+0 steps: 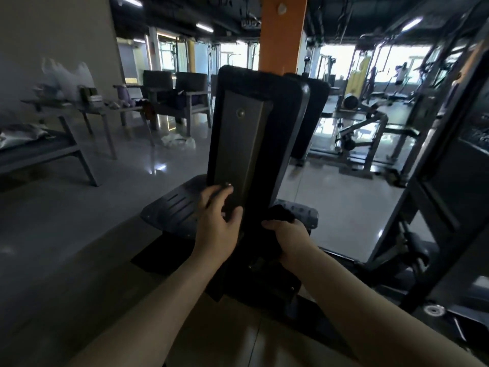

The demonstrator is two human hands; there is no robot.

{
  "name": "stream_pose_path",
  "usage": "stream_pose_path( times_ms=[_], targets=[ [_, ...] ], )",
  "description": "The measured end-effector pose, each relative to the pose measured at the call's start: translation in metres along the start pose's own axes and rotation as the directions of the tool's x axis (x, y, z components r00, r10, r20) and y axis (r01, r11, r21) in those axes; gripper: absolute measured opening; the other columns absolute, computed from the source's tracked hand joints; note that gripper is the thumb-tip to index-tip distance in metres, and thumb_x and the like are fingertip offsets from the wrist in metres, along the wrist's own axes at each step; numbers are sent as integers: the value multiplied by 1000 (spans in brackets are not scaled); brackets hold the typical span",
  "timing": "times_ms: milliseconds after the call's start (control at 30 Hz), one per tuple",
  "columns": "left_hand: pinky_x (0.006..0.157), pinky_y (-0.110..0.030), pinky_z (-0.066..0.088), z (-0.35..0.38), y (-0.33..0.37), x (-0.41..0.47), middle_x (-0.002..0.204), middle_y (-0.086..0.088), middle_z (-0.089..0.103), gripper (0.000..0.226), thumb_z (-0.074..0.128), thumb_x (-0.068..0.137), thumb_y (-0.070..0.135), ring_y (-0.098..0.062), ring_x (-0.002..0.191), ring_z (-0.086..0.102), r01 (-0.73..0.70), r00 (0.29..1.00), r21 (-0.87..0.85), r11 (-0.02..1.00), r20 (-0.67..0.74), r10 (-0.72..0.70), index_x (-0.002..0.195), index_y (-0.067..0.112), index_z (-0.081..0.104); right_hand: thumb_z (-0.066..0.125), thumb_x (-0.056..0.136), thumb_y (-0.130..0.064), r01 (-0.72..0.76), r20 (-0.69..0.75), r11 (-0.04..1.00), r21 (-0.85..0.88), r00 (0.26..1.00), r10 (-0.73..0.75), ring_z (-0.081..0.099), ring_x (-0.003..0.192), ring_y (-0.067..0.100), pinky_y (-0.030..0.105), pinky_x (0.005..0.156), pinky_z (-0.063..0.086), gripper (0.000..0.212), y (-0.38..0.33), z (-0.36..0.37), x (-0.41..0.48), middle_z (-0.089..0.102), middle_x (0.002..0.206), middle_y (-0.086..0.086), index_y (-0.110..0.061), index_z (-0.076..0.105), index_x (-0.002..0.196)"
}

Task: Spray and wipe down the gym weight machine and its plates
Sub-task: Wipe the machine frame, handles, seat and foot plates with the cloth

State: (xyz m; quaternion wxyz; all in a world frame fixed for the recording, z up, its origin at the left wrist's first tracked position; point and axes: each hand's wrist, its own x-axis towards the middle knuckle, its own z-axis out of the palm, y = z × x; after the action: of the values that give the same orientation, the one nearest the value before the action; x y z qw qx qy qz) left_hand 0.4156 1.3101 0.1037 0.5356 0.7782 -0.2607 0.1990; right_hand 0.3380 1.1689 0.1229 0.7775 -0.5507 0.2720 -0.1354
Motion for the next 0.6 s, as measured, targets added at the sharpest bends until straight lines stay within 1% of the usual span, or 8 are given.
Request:
stream_pose_path(
  times_ms=[67,167,233,300,400,467,533,600],
  targets=[
    [87,-13,49,-2,14,1,131,4,51,36,68,96,28,-4,106,57,93,989,-38,995,121,-88,132,23,64,65,89,4,31,32,998,-62,999,-29,74,79,37,45,69,61,21,-12,0,-9,77,85,16,-4,69,107],
    [84,-4,40,-6,30,-1,128,11,55,38,67,97,36,-3,111,58,190,934,-37,981,314,-169,132,24,63,62,90,6,93,75,991,-98,993,-86,74,77,35,43,69,59,21,-31,-5,-25,77,82,15,-4,72,105],
    [68,2,39,-10,39,-5,114,16,58,37,67,97,34,6,95,57,346,871,-136,928,413,-264,132,30,57,62,91,6,104,114,990,-91,989,-94,75,84,38,46,73,60,22,-40,-10,-36,77,92,19,-4,73,107],
    [61,0,42,-17,45,-7,101,18,64,32,69,96,33,6,82,63,425,833,-223,877,476,-283,127,30,60,62,93,5,118,159,990,-72,982,-105,75,92,38,48,80,60,25,-44,-18,-46,77,101,20,-5,72,114],
    [68,-11,51,-30,57,-12,93,9,77,26,73,93,34,-1,82,73,412,819,-249,876,524,-236,116,20,73,61,94,6,133,197,990,-46,973,-122,74,98,39,51,84,59,28,-42,-26,-63,75,107,21,-5,70,119],
    [65,-12,51,-38,64,-15,91,10,78,22,74,92,36,-2,81,73,383,832,-213,899,502,-236,108,22,76,61,94,7,163,184,985,-57,971,-150,73,99,39,54,88,58,28,-36,-31,-70,75,108,21,-4,70,118],
    [63,-13,50,-46,69,-16,88,8,78,16,74,92,37,-2,78,73,345,842,-148,927,484,-236,100,24,75,64,93,5,219,136,966,-134,970,-201,74,98,38,56,91,58,25,-28,-36,-75,76,106,21,-4,71,115],
    [68,-20,55,-53,75,-17,88,7,77,13,74,91,38,-4,78,73,301,859,-92,949,458,-228,96,26,73,69,91,1,258,62,938,-231,966,-251,75,92,33,54,90,59,17,-22,-40,-81,78,96,15,-8,74,105]
  ],
)
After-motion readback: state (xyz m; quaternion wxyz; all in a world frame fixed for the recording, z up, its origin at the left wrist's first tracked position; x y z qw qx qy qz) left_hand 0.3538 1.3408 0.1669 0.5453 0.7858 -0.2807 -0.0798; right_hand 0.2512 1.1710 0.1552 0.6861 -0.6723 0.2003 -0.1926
